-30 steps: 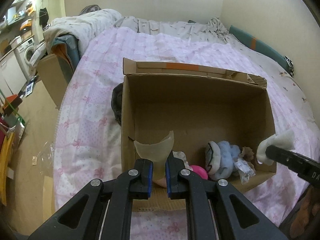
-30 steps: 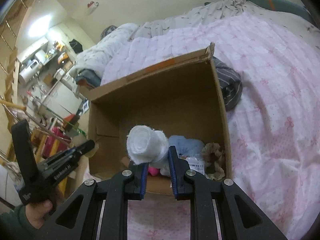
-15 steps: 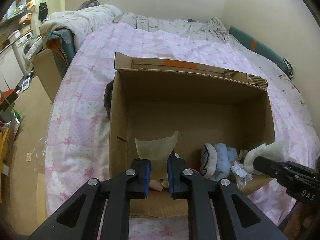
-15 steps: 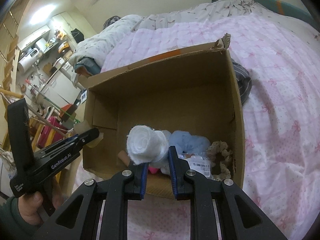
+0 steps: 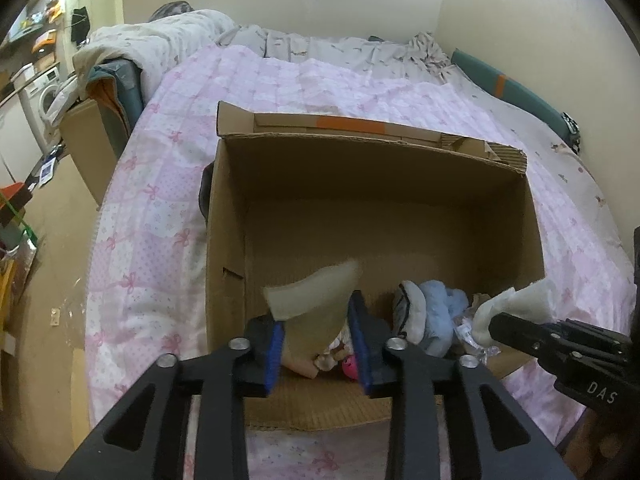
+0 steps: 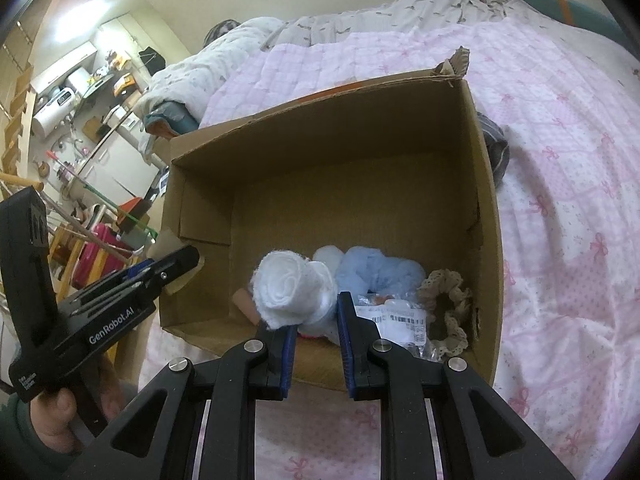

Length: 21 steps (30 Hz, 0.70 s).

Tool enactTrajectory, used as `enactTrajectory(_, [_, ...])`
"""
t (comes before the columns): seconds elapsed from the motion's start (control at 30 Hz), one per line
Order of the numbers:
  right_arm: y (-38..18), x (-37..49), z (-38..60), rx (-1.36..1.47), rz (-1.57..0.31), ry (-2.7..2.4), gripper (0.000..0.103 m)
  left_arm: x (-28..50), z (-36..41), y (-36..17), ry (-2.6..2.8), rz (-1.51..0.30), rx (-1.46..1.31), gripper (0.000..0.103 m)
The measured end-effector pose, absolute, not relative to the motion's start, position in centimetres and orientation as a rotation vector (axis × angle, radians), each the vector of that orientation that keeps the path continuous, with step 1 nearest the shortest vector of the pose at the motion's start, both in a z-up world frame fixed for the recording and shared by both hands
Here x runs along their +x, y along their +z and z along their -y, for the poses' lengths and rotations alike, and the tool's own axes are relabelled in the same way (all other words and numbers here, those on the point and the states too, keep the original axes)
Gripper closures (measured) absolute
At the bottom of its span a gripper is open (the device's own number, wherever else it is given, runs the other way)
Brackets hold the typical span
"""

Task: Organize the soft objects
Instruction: 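Lower the cloth and plastic piece into the box and open both grippers, then lift both open grippers up out of the box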

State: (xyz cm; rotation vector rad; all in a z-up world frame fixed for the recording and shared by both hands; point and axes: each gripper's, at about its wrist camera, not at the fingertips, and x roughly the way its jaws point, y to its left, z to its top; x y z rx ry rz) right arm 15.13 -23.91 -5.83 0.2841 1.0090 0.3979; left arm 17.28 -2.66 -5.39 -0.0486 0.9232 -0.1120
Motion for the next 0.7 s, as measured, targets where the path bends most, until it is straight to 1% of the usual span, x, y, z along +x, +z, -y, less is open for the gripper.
enactTrajectory(0.03, [-5.8,15.3,23.9,0.285,-1.008,0.397,0.082,17.3,2.7,-5.4,-0.107,-0.922,-0.046,0.062])
enactTrajectory(0.1, [-5.8,15.4,23.8,0.286,-1.007,0.395,0.082,17.2,2.6,-5.1,-0.093,-0.906,-0.040,0.049])
enactTrajectory(0.13, [-5.8,15.4,23.8,0.286,-1.006,0.395,0.082,17.1,2.6,-5.0,-0.091,-0.899,-0.041,0.047])
enactTrajectory(0.2, [-5.8,15.3,23.8,0.283,-1.003,0.393,0.082,17.0,2.6,-4.7,-0.088,-0.887,-0.039,0.039])
enactTrajectory(0.3, [-5.7,15.3,23.8,0.282,-0.999,0.391,0.082,16.9,2.7,-4.5,-0.076,-0.875,-0.025,0.037])
enactTrajectory(0.7, [-5.4,15.6,24.2,0.282,-0.972,0.374,0.082,16.8,2.5,-4.1,-0.058,-0.858,-0.025,0.037])
